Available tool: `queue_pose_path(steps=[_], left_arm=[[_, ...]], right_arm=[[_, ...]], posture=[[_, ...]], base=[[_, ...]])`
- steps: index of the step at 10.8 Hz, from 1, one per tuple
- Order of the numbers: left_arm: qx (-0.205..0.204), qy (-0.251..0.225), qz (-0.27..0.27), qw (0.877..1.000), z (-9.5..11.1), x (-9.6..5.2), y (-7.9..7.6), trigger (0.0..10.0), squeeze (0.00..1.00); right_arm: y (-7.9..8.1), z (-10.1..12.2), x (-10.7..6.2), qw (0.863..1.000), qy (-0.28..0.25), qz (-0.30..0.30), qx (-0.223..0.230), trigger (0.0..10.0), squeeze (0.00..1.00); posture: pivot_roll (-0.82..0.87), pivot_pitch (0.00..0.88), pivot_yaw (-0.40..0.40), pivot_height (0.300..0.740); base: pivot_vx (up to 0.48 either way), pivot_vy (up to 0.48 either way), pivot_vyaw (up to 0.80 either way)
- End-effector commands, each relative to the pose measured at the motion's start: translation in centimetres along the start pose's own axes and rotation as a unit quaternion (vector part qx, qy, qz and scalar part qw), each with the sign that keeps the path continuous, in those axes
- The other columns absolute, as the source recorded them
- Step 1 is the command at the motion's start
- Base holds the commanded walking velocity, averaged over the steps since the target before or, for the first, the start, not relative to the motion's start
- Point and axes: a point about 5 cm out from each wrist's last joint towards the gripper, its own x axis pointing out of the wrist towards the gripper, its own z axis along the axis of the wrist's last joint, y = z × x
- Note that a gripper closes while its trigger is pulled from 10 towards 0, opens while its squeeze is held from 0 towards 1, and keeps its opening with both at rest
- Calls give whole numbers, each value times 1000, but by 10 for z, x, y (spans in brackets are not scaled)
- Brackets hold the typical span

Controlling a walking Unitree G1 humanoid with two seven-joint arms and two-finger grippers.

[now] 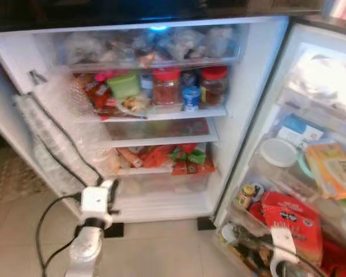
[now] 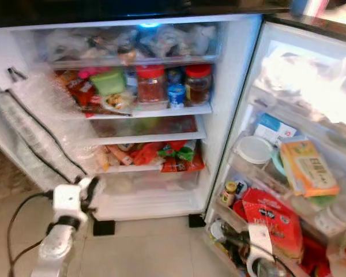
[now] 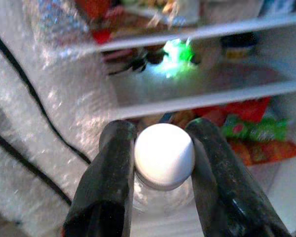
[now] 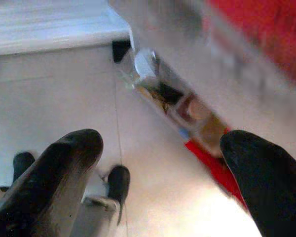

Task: Restocking fridge

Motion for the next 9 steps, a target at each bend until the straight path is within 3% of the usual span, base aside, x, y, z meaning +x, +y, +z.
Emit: queue_pose_path(steps=[1, 2, 4, 9], left_arm=[[-9, 6, 7, 1000, -1, -5, 1, 10000, 0], [-11, 13, 3, 1000, -6, -15, -4, 10000, 0], [-17, 22, 8, 1000, -9, -16, -6, 10000, 0], [-23, -1, -15, 1000, 10, 13, -13, 10000, 0]], right_arm=[[-1, 2, 0, 1000, 2, 2, -5, 10000, 0], [-5, 6, -1, 1000, 6, 5, -18, 10000, 0], [-8, 11, -2, 1000, 8, 0, -26, 10000, 0], [-11, 27, -2, 999, -5, -1, -44, 10000, 0]], posture=[[1, 0, -6, 740], [5, 0, -23, 740], [-1, 0, -35, 740], [-29, 0, -17, 740]], base=[[0, 0, 0], [0, 0, 0], [0, 0, 0], [0, 0, 0]])
